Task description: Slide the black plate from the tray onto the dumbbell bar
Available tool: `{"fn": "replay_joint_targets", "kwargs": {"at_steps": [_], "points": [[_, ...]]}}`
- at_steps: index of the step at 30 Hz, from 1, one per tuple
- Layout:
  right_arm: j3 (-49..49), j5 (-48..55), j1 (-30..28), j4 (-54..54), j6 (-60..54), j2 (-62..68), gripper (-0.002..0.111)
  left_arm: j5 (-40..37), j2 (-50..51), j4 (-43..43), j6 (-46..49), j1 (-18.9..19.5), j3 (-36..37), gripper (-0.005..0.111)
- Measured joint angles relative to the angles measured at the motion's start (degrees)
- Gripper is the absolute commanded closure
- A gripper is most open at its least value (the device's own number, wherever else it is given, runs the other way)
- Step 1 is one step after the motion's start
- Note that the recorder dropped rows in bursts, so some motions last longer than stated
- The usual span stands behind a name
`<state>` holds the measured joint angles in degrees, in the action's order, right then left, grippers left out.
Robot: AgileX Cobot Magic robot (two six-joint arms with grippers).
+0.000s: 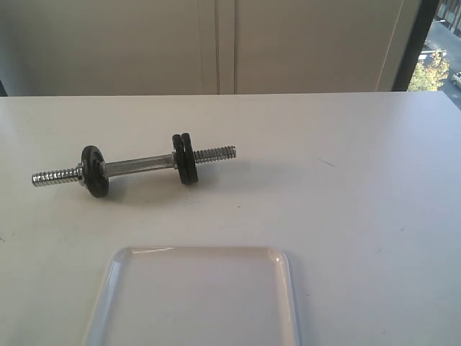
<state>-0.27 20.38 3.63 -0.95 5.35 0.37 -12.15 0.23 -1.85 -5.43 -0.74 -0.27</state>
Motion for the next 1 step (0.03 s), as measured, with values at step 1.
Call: {"fn": "replay_joint_targets", "kwargs": {"at_steps": [1], "points": [[0.0, 0.0, 0.0, 0.0, 0.0, 0.0, 0.108, 0.0, 0.0, 0.0, 0.0, 0.0, 0.0, 0.107]]}}
